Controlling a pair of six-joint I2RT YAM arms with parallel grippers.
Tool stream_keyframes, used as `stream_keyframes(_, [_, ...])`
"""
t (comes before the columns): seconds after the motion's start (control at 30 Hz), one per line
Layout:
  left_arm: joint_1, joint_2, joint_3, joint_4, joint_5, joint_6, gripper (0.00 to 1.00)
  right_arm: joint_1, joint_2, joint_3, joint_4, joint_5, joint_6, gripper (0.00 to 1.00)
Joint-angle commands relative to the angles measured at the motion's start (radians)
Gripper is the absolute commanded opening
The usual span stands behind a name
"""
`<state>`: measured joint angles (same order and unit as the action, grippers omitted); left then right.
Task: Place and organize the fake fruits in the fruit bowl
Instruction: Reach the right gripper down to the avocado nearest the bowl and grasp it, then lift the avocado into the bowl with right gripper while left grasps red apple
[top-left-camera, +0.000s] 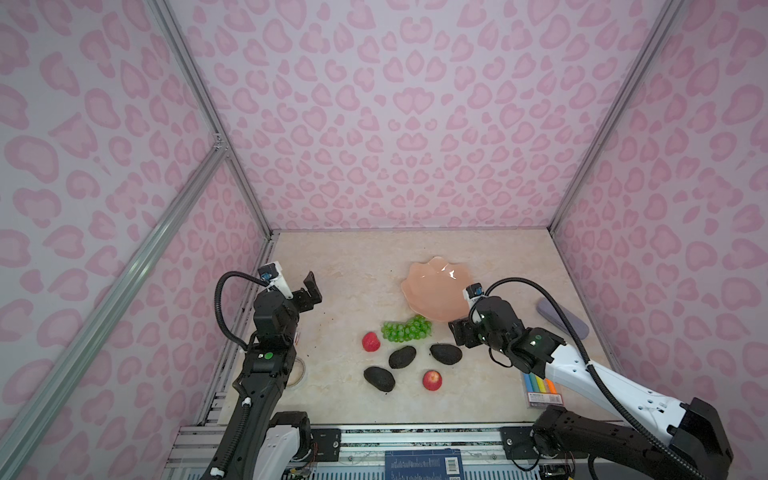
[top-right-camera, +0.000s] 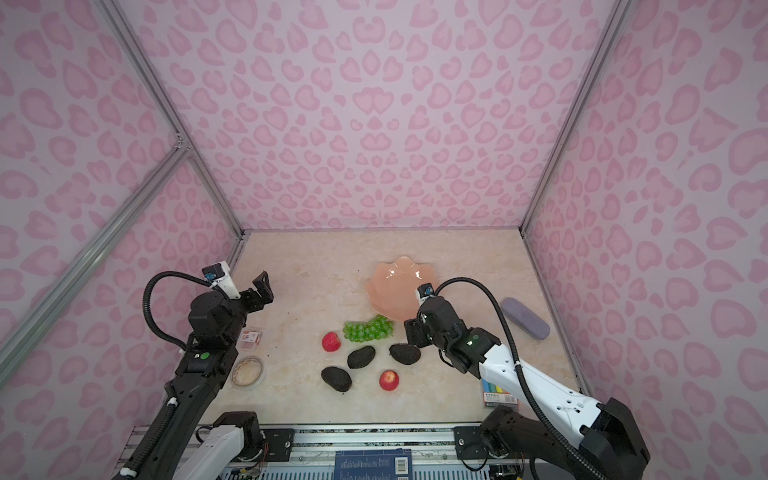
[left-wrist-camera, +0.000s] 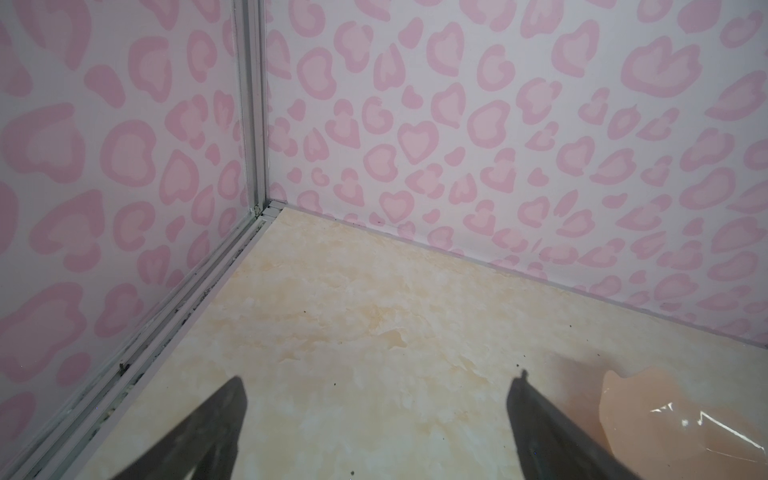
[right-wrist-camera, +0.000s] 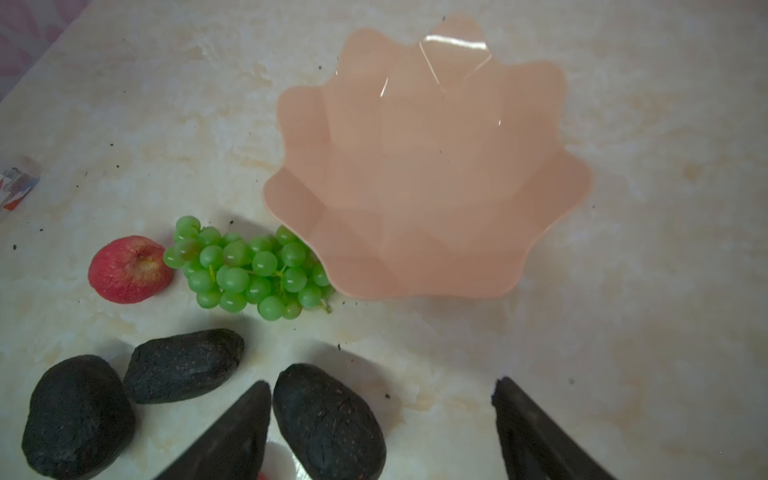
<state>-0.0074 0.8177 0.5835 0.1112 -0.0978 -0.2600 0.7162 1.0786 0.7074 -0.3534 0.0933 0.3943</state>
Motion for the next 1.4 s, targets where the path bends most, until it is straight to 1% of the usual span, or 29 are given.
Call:
stream_keyframes(0.0, [0.001,-0.012,-0.003,-0.006,0.029,-0.027,0.98,0.08,0.01,-0.048,-0.053,0.031,0.252,0.85])
stream_keyframes(0.07, [0.001,-0.012,-0.002,-0.006,0.04,-0.033,0.98,0.13,0.021,-0.067,-0.032,0.048,0.27,0.86])
stream_keyframes(0.17, [0.001,-0.016,0.001,-0.008,0.045,-0.036,0.98,0.166,0.047,-0.075,-0.008,0.044,0.207,0.88])
stream_keyframes(0.27, [0.001,-0.027,0.001,-0.011,0.047,-0.036,0.98,0.168,0.085,-0.068,0.004,-0.008,0.117,0.9])
stream_keyframes(0.43, [0.001,-0.041,-0.002,-0.014,0.067,-0.032,0.99,0.167,0.188,-0.037,-0.013,0.005,0.017,0.91])
stream_keyframes(0.53, [0.001,-0.041,-0.003,-0.022,0.081,-0.036,0.98,0.167,0.27,-0.006,-0.007,0.011,-0.017,0.9])
stream_keyframes(0.63, [0.0,-0.046,0.005,-0.044,0.089,-0.038,0.98,0.167,0.339,0.009,0.024,0.012,-0.032,0.87])
stream_keyframes(0.77, [0.0,-0.057,0.033,-0.142,0.117,-0.062,0.98,0.166,0.393,0.01,0.057,0.019,-0.049,0.79])
stream_keyframes(0.8, [-0.002,-0.061,0.037,-0.17,0.134,-0.068,0.97,0.167,0.402,0.007,0.061,0.021,-0.049,0.75])
stream_keyframes(0.9, [-0.014,-0.065,0.04,-0.248,0.184,-0.098,0.95,0.167,0.413,-0.002,0.067,0.031,-0.047,0.55])
stream_keyframes(0.93, [-0.02,-0.057,0.044,-0.281,0.189,-0.115,0.94,0.167,0.407,-0.003,0.066,0.036,-0.046,0.51])
stream_keyframes(1.03, [-0.047,-0.007,0.076,-0.392,0.219,-0.143,0.92,0.167,0.361,0.006,0.028,0.054,-0.039,0.42])
stream_keyframes(1.13, [-0.107,0.048,0.104,-0.471,0.222,-0.158,0.91,0.166,0.264,0.062,-0.067,0.103,-0.039,0.39])
stream_keyframes(1.17, [-0.13,0.061,0.107,-0.483,0.223,-0.165,0.9,0.166,0.232,0.092,-0.102,0.149,-0.019,0.39])
stream_keyframes(1.23, [-0.177,0.085,0.104,-0.493,0.217,-0.183,0.9,0.158,0.186,0.142,-0.108,0.197,-0.021,0.38])
stream_keyframes(1.33, [-0.25,0.128,0.098,-0.499,0.202,-0.212,0.9,0.13,0.181,0.223,-0.078,0.201,-0.069,0.38])
stream_keyframes(1.37, [-0.274,0.141,0.095,-0.499,0.196,-0.222,0.9,0.097,0.205,0.259,-0.071,0.182,-0.069,0.38])
